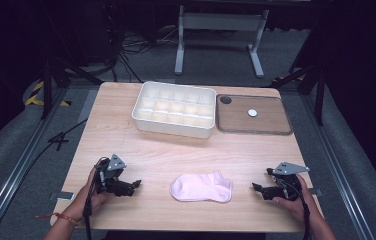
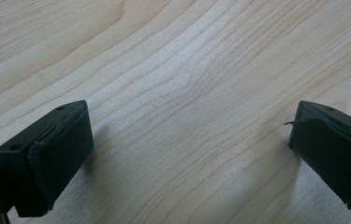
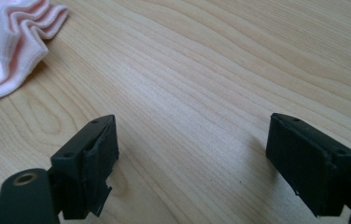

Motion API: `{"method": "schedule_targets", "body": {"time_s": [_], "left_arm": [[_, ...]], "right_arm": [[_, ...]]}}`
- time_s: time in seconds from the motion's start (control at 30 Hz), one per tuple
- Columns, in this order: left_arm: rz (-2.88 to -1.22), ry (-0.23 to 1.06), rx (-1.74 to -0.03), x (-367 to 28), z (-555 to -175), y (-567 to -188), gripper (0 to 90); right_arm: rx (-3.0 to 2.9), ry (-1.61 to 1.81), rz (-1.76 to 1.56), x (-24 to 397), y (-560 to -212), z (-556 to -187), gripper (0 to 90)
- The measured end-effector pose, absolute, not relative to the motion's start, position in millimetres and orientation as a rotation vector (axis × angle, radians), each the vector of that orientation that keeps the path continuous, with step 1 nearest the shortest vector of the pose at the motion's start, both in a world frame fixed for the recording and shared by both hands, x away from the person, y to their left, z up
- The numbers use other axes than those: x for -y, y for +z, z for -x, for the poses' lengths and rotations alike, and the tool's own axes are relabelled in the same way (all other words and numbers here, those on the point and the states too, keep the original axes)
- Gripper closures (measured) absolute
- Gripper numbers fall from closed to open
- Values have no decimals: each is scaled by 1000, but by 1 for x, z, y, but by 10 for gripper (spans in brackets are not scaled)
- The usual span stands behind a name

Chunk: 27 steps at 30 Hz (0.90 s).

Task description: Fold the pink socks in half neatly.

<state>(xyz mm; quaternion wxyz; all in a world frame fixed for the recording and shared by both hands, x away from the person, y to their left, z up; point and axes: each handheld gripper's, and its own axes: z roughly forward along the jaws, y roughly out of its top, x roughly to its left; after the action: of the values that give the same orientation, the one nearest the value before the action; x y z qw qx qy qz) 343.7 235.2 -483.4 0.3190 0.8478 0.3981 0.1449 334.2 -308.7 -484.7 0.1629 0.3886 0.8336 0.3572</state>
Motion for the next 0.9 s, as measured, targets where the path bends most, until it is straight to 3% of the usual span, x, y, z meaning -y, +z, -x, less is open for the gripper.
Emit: {"method": "schedule_targets", "body": {"time_s": [0.53, 0.9], "left_arm": [[-2247, 356, -986, -237, -344, -484, 4], [-2275, 344, -941, -238, -345, -482, 28]], "right_arm": [[-2386, 1017, -1110, 310, -484, -330, 177], [-2367, 1107, -1061, 307, -472, -328, 336]]}}
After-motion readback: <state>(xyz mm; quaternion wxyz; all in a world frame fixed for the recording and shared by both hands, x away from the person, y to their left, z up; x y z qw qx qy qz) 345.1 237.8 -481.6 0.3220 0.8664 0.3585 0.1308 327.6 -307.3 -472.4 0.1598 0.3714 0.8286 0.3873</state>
